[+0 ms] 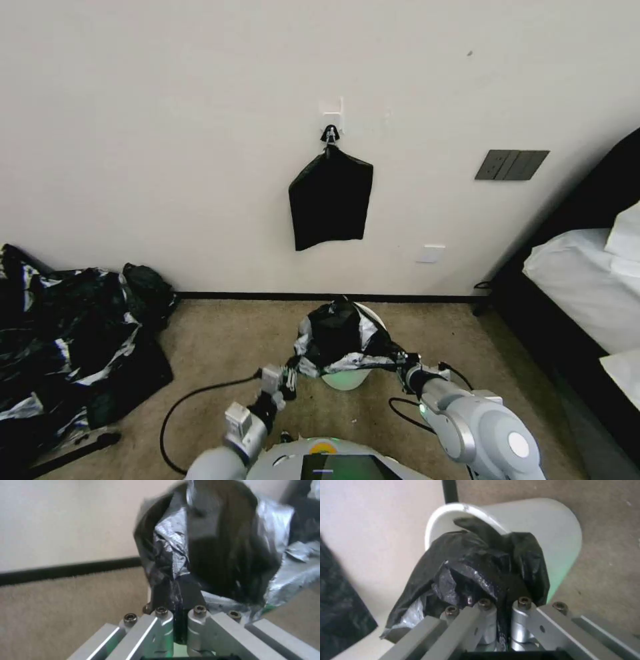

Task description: Place a trash bag onto the trash bin.

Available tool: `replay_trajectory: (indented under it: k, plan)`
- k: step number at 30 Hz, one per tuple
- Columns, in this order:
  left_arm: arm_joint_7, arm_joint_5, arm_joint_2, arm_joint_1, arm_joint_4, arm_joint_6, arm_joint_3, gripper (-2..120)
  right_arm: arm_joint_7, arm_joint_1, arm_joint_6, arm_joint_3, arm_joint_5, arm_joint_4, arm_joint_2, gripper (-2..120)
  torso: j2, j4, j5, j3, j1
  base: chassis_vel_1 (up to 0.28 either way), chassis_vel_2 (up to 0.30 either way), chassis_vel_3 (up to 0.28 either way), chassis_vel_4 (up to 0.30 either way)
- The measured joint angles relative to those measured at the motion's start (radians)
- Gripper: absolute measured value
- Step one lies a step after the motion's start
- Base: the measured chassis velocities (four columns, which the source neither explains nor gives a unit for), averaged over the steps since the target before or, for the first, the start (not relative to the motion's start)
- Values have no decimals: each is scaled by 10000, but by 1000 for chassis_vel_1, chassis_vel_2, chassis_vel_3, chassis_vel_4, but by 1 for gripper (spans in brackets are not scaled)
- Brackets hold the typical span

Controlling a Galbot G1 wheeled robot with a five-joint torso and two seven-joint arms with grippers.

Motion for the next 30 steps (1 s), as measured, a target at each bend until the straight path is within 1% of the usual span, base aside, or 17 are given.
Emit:
replay_trajectory:
  k: [1,4,6,8,9,11,15,17,18,21,22,25,30]
  plan:
    - [0,0,0,0,0,0,0,0,0,0,0,0,0,0,0,0,0,0,0,0,0,0,0,0,0]
    - [18,83,-221,-159,537,-15,225,0,33,119,-67,-39,122,-223,16,0,0,0,-2,1,0,0,0,0,0]
    - [19,82,-260,-251,653,-19,261,0,-5,131,-127,2,185,-339,53,0,0,-2,-2,1,0,0,0,0,0]
    - [25,65,-303,-483,910,-23,339,0,-154,158,-214,86,333,-654,74,0,0,-2,-3,0,0,0,0,0,0]
    - [25,65,-303,-483,910,-23,339,0,-154,158,-214,86,333,-654,74,0,0,-2,-3,0,0,0,0,0,0]
    - [39,-10,-320,-752,1227,-23,416,0,-535,168,-311,161,610,-1119,45,0,0,-2,-1,1,0,0,0,0,0]
    - [46,-44,-325,-850,1340,-23,443,0,-688,167,-369,185,697,-1294,41,0,0,-1,-1,1,0,0,0,0,0]
    - [166,-72,-360,-1077,1575,-25,522,0,-1153,148,-663,258,808,-1923,91,0,-1,-2,0,1,0,0,0,0,0]
    - [166,-72,-360,-1077,1575,-25,522,0,-1153,148,-663,258,808,-1923,91,0,-1,-2,0,1,0,0,0,0,0]
    - [252,-61,-441,-1193,1757,-38,618,0,-2002,-113,-1023,402,1061,-2405,98,0,0,-2,-1,1,0,0,0,0,0]
    - [252,-61,-441,-1193,1757,-38,618,0,-2002,-113,-1023,402,1061,-2405,98,0,0,-2,-1,1,0,0,0,0,0]
    - [274,-41,-453,-1388,1957,-43,617,0,-2588,-38,-1310,458,1357,-2762,110,0,-1,0,-1,1,0,0,0,0,0]
    - [277,-16,-494,-1629,2127,-44,646,0,-2842,39,-1472,430,1356,-2945,110,0,-1,-1,-2,1,0,0,0,0,0]
